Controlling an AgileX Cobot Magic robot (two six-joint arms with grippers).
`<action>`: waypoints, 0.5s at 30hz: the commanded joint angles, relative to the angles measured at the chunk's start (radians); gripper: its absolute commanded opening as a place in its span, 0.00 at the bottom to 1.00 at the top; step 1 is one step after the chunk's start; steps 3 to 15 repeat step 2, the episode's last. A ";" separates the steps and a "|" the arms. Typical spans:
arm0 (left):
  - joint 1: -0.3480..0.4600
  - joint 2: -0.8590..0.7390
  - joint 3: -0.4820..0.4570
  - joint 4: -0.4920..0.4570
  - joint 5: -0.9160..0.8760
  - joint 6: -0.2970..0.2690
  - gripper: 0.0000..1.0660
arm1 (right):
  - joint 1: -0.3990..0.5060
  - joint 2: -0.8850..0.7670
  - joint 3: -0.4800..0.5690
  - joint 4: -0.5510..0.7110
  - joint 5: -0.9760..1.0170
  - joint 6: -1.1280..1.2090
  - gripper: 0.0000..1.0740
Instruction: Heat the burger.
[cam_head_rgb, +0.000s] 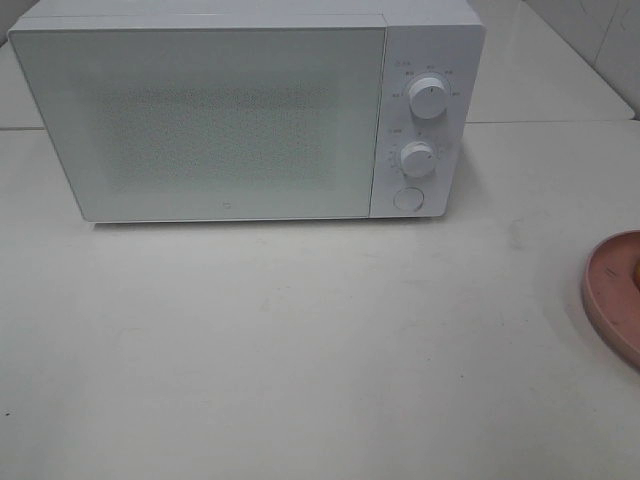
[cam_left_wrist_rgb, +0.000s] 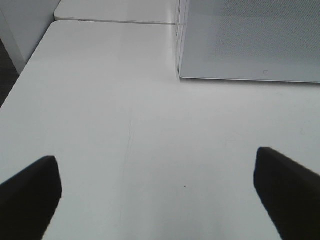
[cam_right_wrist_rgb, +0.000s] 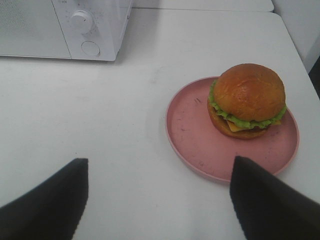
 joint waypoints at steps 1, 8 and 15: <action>0.003 -0.030 0.004 -0.010 -0.005 -0.008 0.95 | -0.007 -0.027 0.001 -0.002 -0.004 -0.009 0.70; 0.003 -0.030 0.004 -0.010 -0.005 -0.008 0.95 | -0.007 -0.027 0.001 -0.002 -0.004 -0.009 0.70; 0.003 -0.030 0.004 -0.010 -0.005 -0.008 0.95 | -0.007 -0.027 0.001 -0.002 -0.004 -0.009 0.70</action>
